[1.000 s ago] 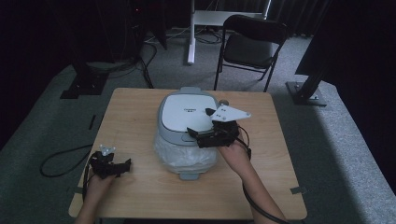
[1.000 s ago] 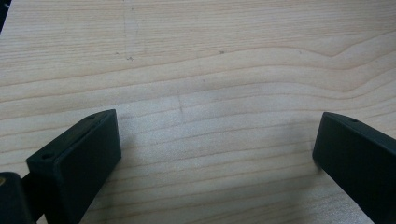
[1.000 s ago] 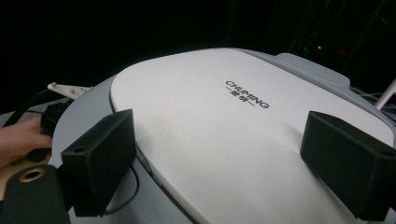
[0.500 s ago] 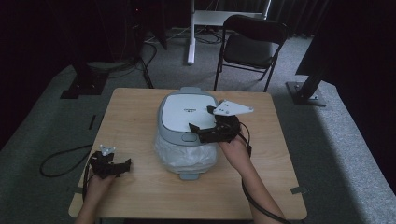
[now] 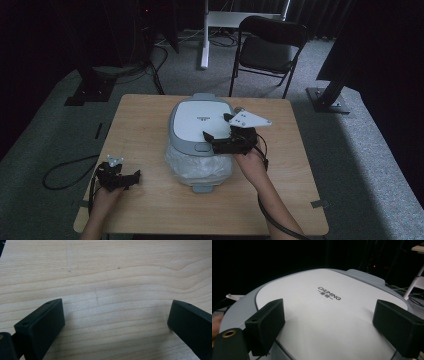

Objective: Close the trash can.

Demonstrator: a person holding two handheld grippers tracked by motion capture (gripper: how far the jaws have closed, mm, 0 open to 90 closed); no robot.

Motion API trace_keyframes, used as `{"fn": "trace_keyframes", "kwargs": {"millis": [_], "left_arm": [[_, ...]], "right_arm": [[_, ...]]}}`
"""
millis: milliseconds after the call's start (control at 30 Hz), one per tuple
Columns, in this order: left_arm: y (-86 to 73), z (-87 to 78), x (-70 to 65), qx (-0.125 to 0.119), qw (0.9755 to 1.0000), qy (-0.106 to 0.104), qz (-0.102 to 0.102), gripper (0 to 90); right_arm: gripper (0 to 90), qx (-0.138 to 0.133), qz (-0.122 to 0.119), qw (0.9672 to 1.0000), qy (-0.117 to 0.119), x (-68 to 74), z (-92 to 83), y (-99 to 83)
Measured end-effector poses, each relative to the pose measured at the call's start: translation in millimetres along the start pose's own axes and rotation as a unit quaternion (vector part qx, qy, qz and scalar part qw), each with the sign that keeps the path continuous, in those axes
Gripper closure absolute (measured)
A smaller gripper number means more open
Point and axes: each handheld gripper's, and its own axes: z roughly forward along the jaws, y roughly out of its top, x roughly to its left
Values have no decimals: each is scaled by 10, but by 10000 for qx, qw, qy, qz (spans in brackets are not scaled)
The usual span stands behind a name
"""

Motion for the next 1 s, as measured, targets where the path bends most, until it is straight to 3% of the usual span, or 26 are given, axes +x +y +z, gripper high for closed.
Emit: {"fn": "trace_keyframes", "kwargs": {"millis": [67, 100, 267, 300, 667, 1000], "left_arm": [[0, 0, 0, 1, 10000, 0, 1, 18], [1, 0, 1, 2, 10000, -3, 3, 18], [1, 0, 1, 2, 10000, -3, 3, 18], [0, 0, 0, 2, 10000, -1, 0, 18], [0, 0, 0, 2, 10000, -2, 5, 18], [1, 0, 0, 2, 10000, -2, 3, 18]], "right_arm": [[101, -73, 34, 10000, 49, -8, -15, -4], [101, -327, 151, 9993, -7, -33, -93, 0], [102, -416, 166, 9988, -206, -114, -190, 13], [102, -467, 165, 9982, -352, -159, -239, 1], [102, -371, 280, 9960, -760, -396, -456, -187], [102, -244, 479, 9938, -972, -553, -526, -439]]}}
